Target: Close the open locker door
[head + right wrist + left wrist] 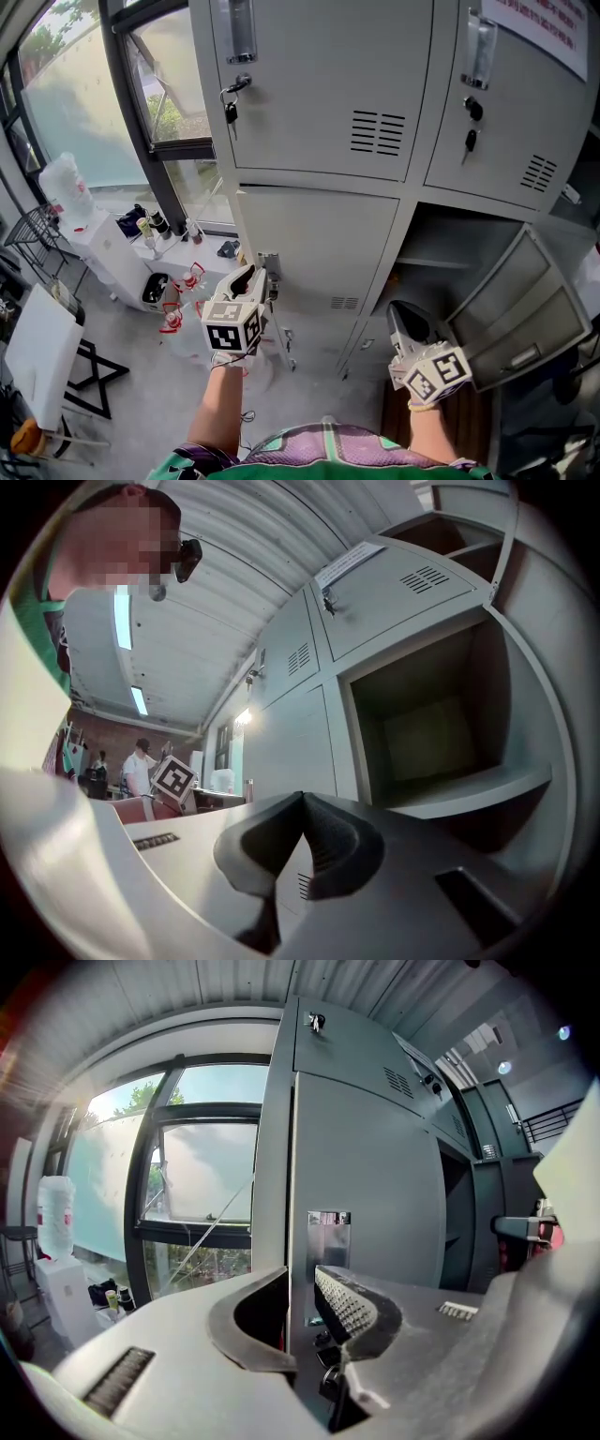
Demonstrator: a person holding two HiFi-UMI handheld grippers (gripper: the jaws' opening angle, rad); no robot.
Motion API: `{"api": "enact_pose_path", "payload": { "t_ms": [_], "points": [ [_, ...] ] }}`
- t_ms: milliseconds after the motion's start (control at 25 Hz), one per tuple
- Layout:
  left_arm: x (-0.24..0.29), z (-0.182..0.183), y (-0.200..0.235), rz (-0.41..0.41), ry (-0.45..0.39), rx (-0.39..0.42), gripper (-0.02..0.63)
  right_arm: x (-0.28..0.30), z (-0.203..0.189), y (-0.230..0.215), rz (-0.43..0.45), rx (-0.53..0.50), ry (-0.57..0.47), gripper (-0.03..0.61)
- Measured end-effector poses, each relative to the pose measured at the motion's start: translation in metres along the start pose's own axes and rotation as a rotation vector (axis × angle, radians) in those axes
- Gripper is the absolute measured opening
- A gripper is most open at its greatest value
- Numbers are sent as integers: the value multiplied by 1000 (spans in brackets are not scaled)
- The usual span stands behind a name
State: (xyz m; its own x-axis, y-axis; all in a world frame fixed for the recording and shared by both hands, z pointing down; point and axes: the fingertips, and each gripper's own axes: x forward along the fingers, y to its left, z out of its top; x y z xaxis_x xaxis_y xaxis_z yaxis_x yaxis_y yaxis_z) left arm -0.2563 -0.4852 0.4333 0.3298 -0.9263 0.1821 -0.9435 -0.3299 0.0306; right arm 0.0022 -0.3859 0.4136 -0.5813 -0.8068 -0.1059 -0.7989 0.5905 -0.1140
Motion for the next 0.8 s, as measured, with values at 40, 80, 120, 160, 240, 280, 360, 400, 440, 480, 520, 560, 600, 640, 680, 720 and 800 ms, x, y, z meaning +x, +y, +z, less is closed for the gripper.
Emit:
{"api": "enact_pose_path", "payload": {
  "t_ms": [40,80,120,160,240,280,360,400,440,480,520,560,600,640,680,720,800],
  "points": [
    [1,0,1,2,0,-3,103,1,0,-1,2,-3,0,8],
    [3,0,2,4,-1,-6,103,2,-1,-2,4,-7,1,8],
    [5,0,2,7,-2,-7,103,3,-1,-3,6,-10,2,8],
    [6,0,3,9,-2,-8,103,4,-1,-4,7,-12,2,8],
    [10,0,4,10,-1,-12,103,6,-1,-5,7,-12,2,6],
    [11,0,4,7,1,-16,103,7,-1,-6,7,-12,2,6],
    [14,-3,4,-3,8,-30,100,8,-1,-7,5,-13,1,8],
    [15,-5,4,-7,13,-37,100,9,-1,-7,6,-13,1,8],
    [17,-7,5,-8,18,-41,100,9,-1,-8,6,-14,1,8],
    [17,-8,6,-6,22,-43,100,10,-1,-8,7,-14,2,8],
    [18,-9,7,-5,26,-44,95,11,-2,-8,7,-14,4,8],
    [19,-10,8,-3,28,-45,94,12,-2,-8,7,-14,5,8],
    [20,-11,9,-3,30,-48,87,12,-2,-7,7,-14,5,8],
    [21,-12,9,-6,33,-53,81,12,-3,-7,6,-13,6,8],
    [22,-14,8,-10,36,-59,75,13,-3,-7,5,-12,7,8],
    [23,-16,8,-13,38,-64,72,13,-4,-6,6,-12,9,8],
    [24,-18,8,-16,40,-72,60,14,-4,-5,8,-14,13,8]
  ]
}}
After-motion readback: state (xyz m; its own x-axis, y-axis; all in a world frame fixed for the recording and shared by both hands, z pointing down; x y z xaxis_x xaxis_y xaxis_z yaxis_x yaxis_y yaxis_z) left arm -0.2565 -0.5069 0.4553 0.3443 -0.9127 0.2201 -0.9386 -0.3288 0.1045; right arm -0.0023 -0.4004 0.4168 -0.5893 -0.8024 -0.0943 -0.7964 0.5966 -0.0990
